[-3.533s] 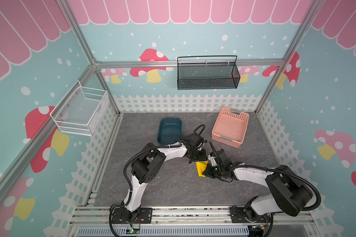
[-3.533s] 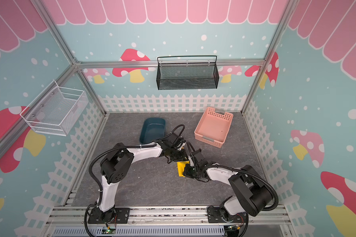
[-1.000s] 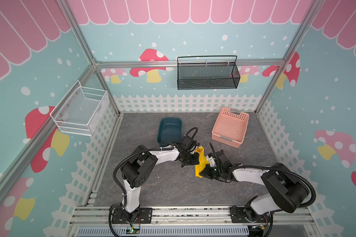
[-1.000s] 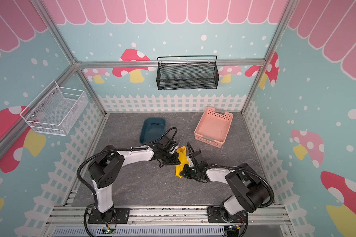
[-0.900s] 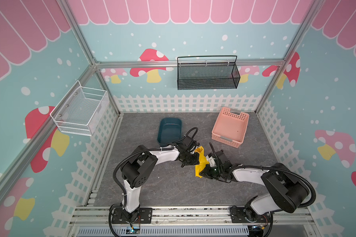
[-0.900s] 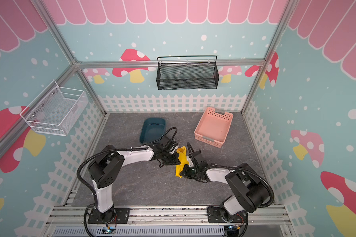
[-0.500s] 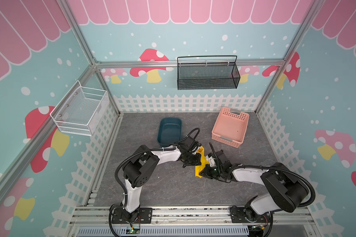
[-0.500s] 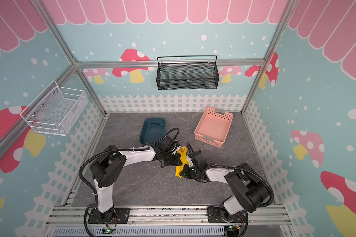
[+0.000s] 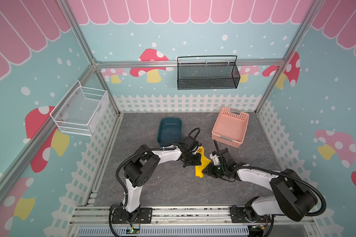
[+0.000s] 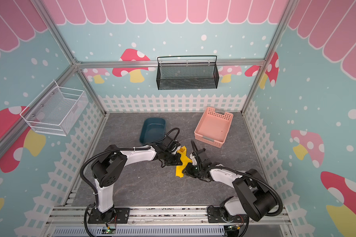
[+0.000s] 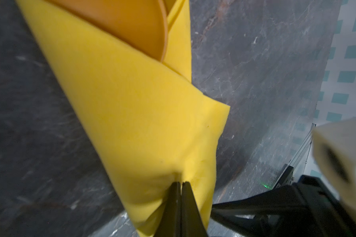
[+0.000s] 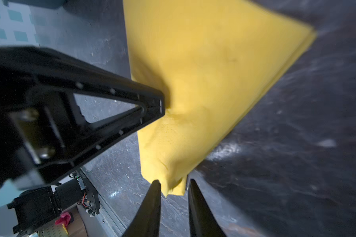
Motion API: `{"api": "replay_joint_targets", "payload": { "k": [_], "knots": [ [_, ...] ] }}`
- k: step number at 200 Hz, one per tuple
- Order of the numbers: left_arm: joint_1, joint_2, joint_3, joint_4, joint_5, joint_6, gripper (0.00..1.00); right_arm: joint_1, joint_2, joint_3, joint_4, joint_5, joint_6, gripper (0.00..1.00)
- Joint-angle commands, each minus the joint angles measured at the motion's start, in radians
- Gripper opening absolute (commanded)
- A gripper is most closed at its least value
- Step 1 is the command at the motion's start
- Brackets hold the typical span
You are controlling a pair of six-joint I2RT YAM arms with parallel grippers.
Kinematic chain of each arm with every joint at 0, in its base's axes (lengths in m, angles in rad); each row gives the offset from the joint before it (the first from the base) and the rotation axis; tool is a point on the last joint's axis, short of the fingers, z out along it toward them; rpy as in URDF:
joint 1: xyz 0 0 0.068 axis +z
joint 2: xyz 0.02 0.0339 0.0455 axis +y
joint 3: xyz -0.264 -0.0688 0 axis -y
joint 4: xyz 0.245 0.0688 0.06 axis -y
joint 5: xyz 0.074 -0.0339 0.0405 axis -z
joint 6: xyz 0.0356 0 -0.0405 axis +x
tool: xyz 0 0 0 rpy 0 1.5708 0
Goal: Place the utensils on the paper napkin and roll it up
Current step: 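Open the right gripper and draw it back from the napkin roll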
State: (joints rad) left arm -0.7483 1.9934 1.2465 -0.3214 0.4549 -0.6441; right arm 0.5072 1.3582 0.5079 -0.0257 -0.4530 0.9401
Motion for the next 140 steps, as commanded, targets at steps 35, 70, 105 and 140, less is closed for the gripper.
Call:
{"api": "replay_joint_targets", "payload": {
  "k": [35,70,105,140],
  "knots": [
    [0.003,0.024,0.002,-0.068,-0.066,-0.007,0.00,-0.127,-0.046,-0.009,-0.018,-0.079,-0.053,0.40],
    [0.004,0.023,0.002,-0.074,-0.077,-0.014,0.00,-0.144,0.027,-0.020,0.076,-0.144,-0.024,0.43],
    [0.003,0.025,0.002,-0.076,-0.083,-0.025,0.00,-0.145,0.046,0.003,0.126,-0.139,-0.011,0.27],
    [0.001,0.026,0.005,-0.086,-0.093,-0.031,0.00,-0.144,0.136,0.067,0.157,-0.160,-0.027,0.14]
  ]
}}
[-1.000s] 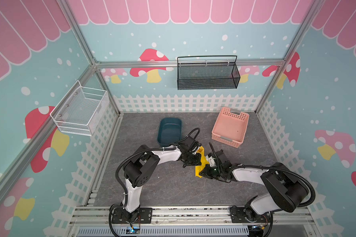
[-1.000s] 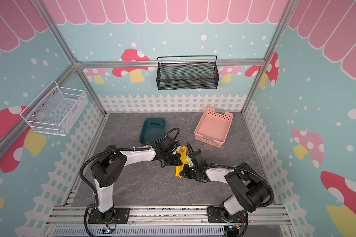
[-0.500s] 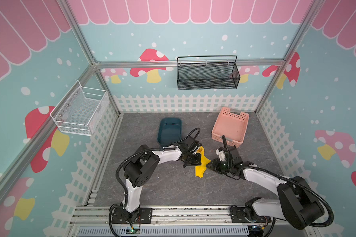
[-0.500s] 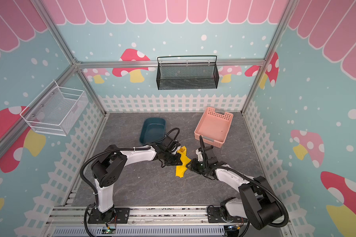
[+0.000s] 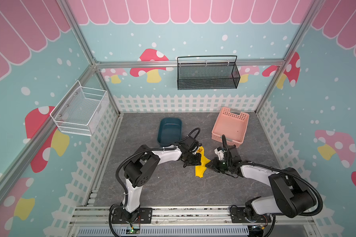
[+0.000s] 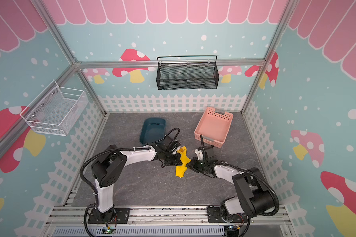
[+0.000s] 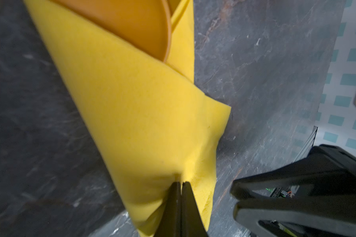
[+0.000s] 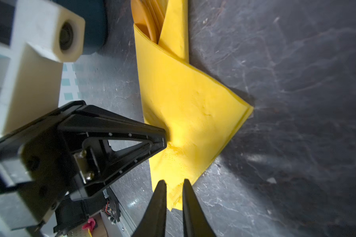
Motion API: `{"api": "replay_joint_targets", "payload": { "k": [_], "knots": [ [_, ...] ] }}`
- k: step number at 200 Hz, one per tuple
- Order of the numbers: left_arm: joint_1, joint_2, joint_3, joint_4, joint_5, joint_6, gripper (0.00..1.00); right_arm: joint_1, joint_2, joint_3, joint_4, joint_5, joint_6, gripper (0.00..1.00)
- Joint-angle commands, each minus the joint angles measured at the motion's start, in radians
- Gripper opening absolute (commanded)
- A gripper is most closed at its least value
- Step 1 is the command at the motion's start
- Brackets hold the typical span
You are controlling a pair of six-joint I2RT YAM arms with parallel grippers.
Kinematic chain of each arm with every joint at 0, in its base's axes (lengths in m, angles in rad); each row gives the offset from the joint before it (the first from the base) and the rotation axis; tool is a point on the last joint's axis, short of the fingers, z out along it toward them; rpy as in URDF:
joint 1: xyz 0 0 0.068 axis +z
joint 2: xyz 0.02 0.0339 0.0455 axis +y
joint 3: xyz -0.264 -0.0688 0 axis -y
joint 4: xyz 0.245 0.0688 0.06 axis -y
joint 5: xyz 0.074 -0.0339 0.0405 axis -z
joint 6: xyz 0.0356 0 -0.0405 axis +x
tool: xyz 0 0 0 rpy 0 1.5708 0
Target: Place the utensils on the paper napkin and roll it up
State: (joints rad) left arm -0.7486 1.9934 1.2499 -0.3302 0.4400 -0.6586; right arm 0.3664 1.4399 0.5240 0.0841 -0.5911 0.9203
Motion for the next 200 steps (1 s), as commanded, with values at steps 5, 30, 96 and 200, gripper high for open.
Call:
{"api": "replay_joint_targets", "payload": {
  "k": [5,30,96,200],
  "knots": [
    [0.002,0.026,0.000,-0.078,-0.080,-0.018,0.00,-0.004,0.069,0.062,0.051,-0.025,-0.009,0.13],
    [0.000,0.022,-0.003,-0.080,-0.085,-0.025,0.00,-0.004,0.135,0.109,0.062,-0.042,-0.026,0.10],
    [-0.003,0.019,-0.003,-0.080,-0.094,-0.040,0.00,-0.006,0.227,0.124,0.060,-0.071,-0.073,0.07],
    [-0.012,-0.097,0.004,-0.089,-0.077,-0.004,0.00,-0.014,0.289,0.099,-0.097,0.074,-0.211,0.01]
  ]
}}
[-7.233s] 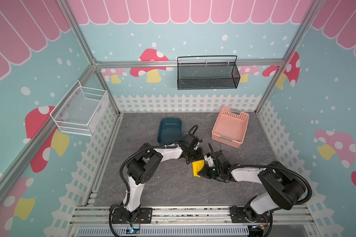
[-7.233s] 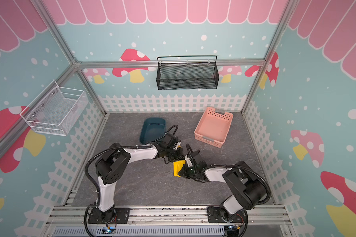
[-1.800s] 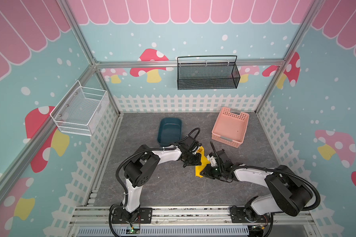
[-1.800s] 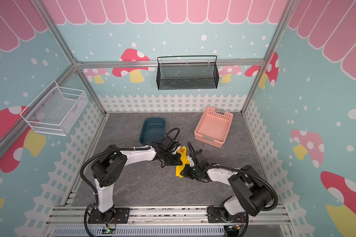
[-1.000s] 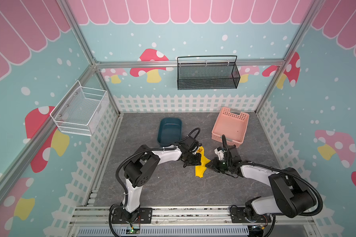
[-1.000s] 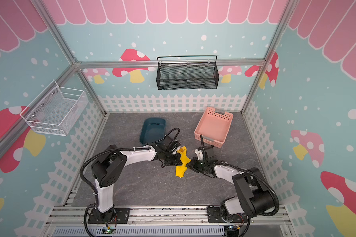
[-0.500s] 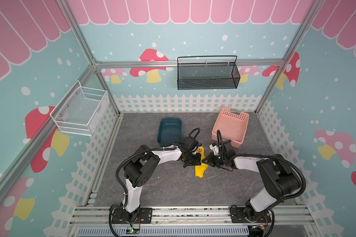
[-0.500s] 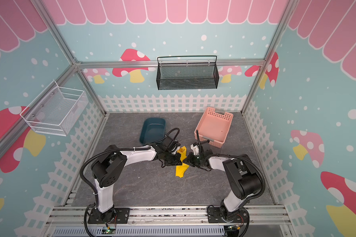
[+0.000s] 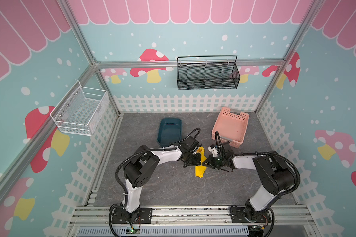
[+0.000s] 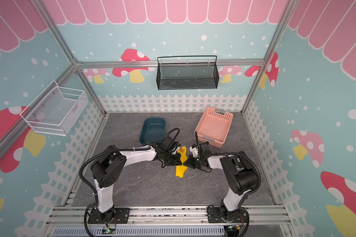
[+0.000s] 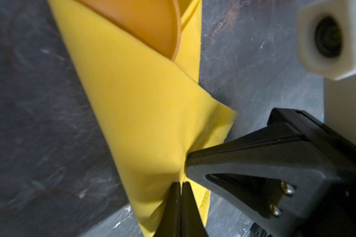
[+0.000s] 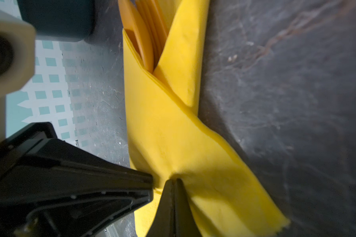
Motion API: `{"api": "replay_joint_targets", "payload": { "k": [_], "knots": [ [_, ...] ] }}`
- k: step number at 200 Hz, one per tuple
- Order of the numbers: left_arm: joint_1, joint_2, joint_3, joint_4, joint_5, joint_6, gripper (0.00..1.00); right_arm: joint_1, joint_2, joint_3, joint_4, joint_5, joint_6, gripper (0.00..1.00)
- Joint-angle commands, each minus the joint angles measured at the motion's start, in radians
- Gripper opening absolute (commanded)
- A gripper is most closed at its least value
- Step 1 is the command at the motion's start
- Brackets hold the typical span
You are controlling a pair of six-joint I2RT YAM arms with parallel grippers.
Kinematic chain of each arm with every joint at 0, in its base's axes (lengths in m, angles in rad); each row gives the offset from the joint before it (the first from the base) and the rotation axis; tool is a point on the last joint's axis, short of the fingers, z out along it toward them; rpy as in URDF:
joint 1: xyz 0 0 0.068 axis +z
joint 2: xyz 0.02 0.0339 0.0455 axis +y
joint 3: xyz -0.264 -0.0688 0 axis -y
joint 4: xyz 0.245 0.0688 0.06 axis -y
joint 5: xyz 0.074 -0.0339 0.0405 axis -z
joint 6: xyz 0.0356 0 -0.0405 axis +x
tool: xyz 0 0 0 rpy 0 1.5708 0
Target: Place the utensils on the paper napkin and roll it up
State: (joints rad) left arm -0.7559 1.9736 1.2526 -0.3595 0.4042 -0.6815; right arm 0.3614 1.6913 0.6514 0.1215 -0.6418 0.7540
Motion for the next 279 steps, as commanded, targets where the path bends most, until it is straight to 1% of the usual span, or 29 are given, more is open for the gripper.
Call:
{"api": "replay_joint_targets", "payload": {
  "k": [1,27,66,110,194,203,220,243,279],
  "knots": [
    [-0.006,-0.080,0.001,-0.062,-0.039,0.019,0.00,-0.009,0.038,-0.028,-0.134,0.125,-0.044,0.01],
    [-0.022,-0.102,-0.003,-0.093,0.005,0.031,0.00,-0.009,0.040,-0.025,-0.134,0.125,-0.045,0.01],
    [-0.061,-0.101,-0.042,-0.099,0.038,0.047,0.00,-0.009,0.040,-0.024,-0.135,0.126,-0.045,0.01],
    [-0.080,-0.050,-0.038,-0.100,0.072,0.062,0.00,-0.009,0.039,-0.019,-0.141,0.128,-0.048,0.01],
    [-0.083,0.040,-0.023,-0.106,0.088,0.071,0.00,-0.009,0.027,-0.017,-0.144,0.125,-0.044,0.01],
    [-0.083,0.047,-0.020,-0.111,0.088,0.071,0.00,-0.009,0.019,-0.014,-0.144,0.122,-0.042,0.02],
    [-0.083,0.054,-0.014,-0.124,0.080,0.071,0.00,-0.009,-0.006,0.001,-0.169,0.124,-0.049,0.07],
    [-0.083,0.054,-0.013,-0.136,0.068,0.071,0.00,-0.012,-0.055,0.053,-0.243,0.170,-0.072,0.11],
    [-0.082,0.063,-0.008,-0.140,0.070,0.071,0.00,-0.022,-0.073,0.145,-0.300,0.194,-0.090,0.13]
  ]
}}
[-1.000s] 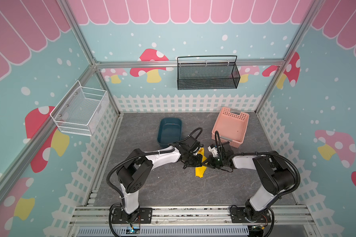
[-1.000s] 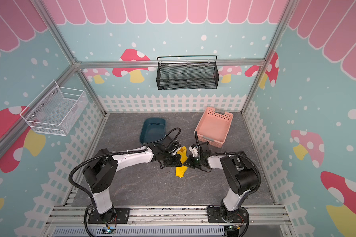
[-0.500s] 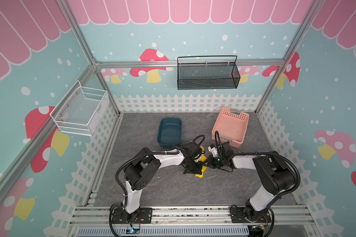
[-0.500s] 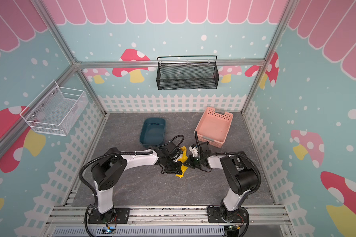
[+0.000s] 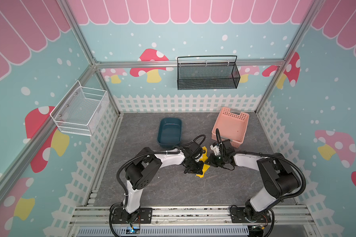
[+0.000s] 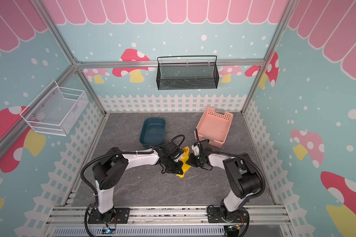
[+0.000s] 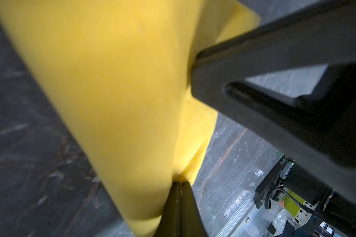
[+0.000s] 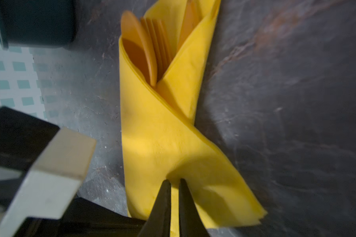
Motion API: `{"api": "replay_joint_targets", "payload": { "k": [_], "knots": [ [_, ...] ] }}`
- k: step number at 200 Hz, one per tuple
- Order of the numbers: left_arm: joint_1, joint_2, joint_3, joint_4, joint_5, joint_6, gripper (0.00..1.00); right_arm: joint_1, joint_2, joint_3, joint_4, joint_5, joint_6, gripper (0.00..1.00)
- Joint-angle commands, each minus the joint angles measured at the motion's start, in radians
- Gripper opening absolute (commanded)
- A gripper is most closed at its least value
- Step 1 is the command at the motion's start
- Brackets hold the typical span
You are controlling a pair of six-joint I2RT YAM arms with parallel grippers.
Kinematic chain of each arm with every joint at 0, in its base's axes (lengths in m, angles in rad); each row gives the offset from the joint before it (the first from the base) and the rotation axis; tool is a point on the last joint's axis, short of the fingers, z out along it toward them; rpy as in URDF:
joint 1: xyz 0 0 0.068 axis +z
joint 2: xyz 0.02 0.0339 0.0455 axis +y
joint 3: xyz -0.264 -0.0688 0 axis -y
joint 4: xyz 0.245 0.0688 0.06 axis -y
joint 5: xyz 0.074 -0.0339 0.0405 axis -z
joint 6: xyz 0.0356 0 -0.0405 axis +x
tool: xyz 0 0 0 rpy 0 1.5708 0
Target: Place the utensils on the paper napkin and roll it up
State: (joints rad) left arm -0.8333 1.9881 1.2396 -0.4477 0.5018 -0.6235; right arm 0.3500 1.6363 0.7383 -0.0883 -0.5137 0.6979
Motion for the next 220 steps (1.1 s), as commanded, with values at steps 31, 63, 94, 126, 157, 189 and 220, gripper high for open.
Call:
{"api": "replay_joint_targets", "payload": {
  "k": [31,63,94,126,157,189,220],
  "knots": [
    [-0.004,0.051,0.006,-0.053,-0.029,0.011,0.00,-0.013,0.027,0.109,-0.088,0.049,-0.037,0.14],
    [-0.004,0.051,0.005,-0.054,-0.034,0.010,0.00,-0.013,0.062,0.124,-0.036,-0.003,-0.018,0.16],
    [-0.004,0.051,0.006,-0.057,-0.036,0.008,0.00,-0.013,0.103,0.115,-0.012,-0.018,-0.015,0.17],
    [-0.003,0.046,0.005,-0.057,-0.043,0.008,0.00,-0.013,0.131,0.096,-0.031,0.040,-0.028,0.16],
    [-0.004,0.022,0.000,-0.057,-0.066,0.007,0.00,-0.013,0.151,0.084,-0.047,0.086,-0.051,0.14],
    [-0.003,-0.056,-0.002,-0.047,-0.114,0.007,0.05,-0.013,0.173,0.094,-0.048,0.103,-0.070,0.12],
    [0.017,-0.158,-0.001,-0.048,-0.182,0.003,0.09,-0.009,0.201,0.114,-0.043,0.089,-0.080,0.11]
  ]
}}
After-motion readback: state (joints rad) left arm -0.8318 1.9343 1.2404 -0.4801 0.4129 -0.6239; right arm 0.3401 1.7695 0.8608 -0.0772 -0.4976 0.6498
